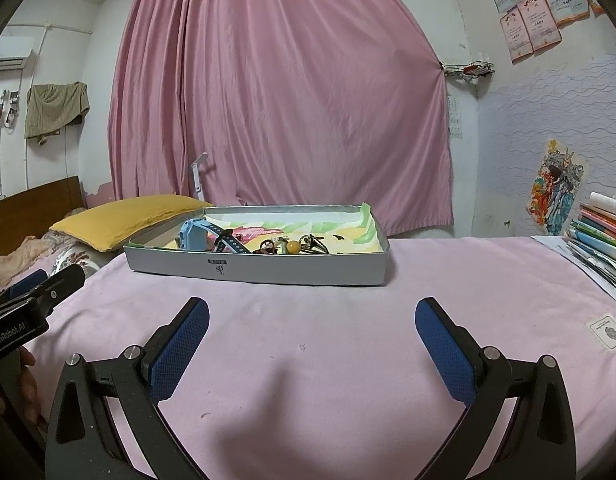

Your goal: Organize jewelry

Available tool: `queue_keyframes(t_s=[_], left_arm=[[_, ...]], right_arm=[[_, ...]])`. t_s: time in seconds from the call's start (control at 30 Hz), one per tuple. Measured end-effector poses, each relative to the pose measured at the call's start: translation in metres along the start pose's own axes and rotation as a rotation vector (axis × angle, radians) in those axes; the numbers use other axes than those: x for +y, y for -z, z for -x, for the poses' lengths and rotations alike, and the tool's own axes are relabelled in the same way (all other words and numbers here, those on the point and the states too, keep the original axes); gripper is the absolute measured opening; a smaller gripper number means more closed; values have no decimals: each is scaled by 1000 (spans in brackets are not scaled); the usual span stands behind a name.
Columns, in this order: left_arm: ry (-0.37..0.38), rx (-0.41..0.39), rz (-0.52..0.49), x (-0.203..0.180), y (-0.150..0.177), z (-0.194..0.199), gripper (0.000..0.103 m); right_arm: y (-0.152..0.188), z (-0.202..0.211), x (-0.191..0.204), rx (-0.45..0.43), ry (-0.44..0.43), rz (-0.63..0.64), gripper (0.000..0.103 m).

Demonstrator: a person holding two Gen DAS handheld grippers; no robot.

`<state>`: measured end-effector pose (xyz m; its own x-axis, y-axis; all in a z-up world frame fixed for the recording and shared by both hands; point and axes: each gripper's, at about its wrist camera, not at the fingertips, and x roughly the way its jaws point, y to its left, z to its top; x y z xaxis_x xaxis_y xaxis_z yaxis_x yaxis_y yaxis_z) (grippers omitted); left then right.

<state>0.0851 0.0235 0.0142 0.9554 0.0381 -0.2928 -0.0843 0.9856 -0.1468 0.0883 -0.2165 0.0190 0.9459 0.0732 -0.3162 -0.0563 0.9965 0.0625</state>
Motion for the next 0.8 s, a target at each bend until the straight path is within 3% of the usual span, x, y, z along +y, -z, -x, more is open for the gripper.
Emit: queue_keyframes(t_s=[0.8], left_arm=[[1, 4, 10, 0, 1, 0, 102]], right_arm=[[0, -1, 0, 2, -1, -1, 101]])
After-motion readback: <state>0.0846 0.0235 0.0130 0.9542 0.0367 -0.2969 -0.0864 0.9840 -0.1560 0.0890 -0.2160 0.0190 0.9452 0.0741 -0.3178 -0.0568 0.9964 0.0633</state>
